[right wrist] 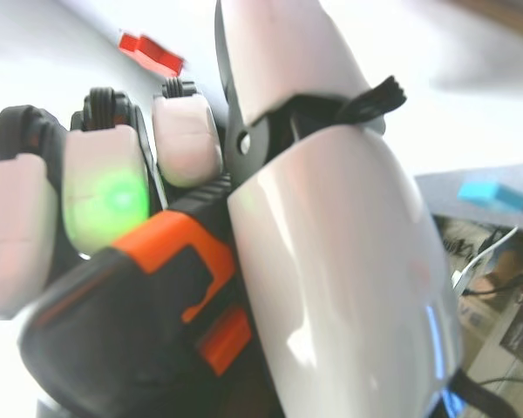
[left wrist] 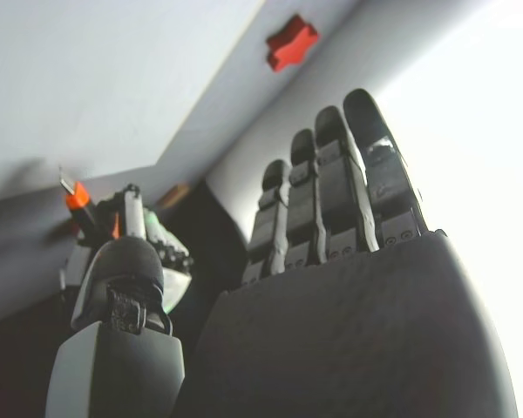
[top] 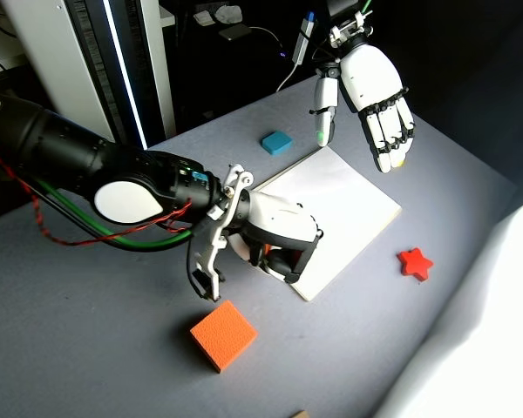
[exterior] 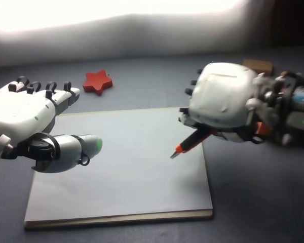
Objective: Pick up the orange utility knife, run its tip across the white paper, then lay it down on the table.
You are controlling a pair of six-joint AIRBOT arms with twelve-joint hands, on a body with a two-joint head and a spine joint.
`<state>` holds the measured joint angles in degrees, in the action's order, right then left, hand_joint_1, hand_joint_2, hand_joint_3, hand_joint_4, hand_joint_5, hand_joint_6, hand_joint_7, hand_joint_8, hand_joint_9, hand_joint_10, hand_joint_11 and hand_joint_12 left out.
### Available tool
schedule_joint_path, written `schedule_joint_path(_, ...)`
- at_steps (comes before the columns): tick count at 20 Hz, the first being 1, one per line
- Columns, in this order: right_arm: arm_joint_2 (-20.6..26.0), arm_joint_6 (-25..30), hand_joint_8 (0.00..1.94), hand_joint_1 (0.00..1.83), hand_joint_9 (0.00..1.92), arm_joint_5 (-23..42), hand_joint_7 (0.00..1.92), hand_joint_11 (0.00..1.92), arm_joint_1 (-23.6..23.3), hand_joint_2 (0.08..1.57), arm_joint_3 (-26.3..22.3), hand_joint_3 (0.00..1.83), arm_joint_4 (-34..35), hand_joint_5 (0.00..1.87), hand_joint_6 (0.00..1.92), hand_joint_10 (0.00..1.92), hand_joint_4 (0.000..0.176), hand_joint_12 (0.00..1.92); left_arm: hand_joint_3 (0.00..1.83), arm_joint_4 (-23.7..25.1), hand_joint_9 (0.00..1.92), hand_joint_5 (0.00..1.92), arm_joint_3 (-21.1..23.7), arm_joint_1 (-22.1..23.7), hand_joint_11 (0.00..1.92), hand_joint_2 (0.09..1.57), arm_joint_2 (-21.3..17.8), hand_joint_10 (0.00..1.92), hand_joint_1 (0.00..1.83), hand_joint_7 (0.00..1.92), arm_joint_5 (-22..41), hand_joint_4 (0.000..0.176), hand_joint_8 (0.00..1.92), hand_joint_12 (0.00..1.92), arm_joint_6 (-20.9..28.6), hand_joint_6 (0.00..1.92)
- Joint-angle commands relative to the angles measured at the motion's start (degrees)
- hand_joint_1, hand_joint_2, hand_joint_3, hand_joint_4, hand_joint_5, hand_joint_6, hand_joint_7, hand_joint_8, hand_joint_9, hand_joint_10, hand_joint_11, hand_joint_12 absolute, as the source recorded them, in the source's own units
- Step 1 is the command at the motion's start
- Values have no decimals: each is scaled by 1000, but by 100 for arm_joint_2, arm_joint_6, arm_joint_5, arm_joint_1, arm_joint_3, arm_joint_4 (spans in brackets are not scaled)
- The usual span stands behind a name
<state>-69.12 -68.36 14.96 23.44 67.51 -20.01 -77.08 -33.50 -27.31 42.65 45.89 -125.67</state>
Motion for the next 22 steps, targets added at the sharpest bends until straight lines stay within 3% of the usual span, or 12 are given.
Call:
schedule_joint_path(1,119,161,1941,1456,1550,509,1447,1601,-84,1223,-89,2,12,1243,1921,1921,176,1921,0,361,215,81,9,57,0,1245,-23,0,0,172,334,44,2,793,20,1)
schedule_joint_path(4,703,1259,1941,1457,1541,118,1435,1597,-59,1221,-635,0,15,1216,1921,1921,176,1921,1,361,223,84,22,44,0,1248,-23,2,1,175,334,44,1,812,20,3)
schedule_joint_path(5,907,1391,1941,1455,1547,22,1445,1603,1,1223,-811,1,227,1235,1921,1921,176,1921,0,361,225,79,23,43,0,1244,-23,3,0,183,334,49,4,814,20,1)
schedule_joint_path(8,1271,1391,1941,1466,1549,-36,1448,1608,225,1218,-1055,0,1020,1225,1921,1921,176,1921,0,361,213,77,23,40,0,1246,-24,2,0,170,334,46,1,799,20,0)
schedule_joint_path(12,1427,1336,1941,1449,1551,-51,1448,1605,577,1227,-1042,1,1829,1251,1921,1921,176,1921,0,363,211,70,29,31,0,1248,-24,2,0,158,333,45,1,787,20,1)
schedule_joint_path(18,1402,1213,1941,1435,1523,173,1418,1588,897,1229,-940,1,1999,1216,1921,1921,176,1921,0,363,221,77,30,15,0,1244,-25,3,0,182,333,43,3,768,20,3)
schedule_joint_path(20,1353,1174,1941,1430,1475,334,1355,1531,1004,1235,-837,2,1999,1068,1921,1921,171,1921,0,364,233,71,30,9,0,1245,-27,6,0,178,333,44,0,788,20,0)
schedule_joint_path(21,1346,1079,1941,1446,1455,398,1330,1508,1078,1227,-814,0,1999,1042,1921,1921,163,1921,0,364,243,76,30,9,0,1244,-27,8,0,187,333,45,3,810,20,2)
schedule_joint_path(22,1347,1061,1941,1438,1413,411,1289,1462,1117,1223,-810,0,1999,995,1921,1921,109,1921,0,364,235,75,30,9,0,1245,-27,4,0,182,333,46,1,816,20,2)
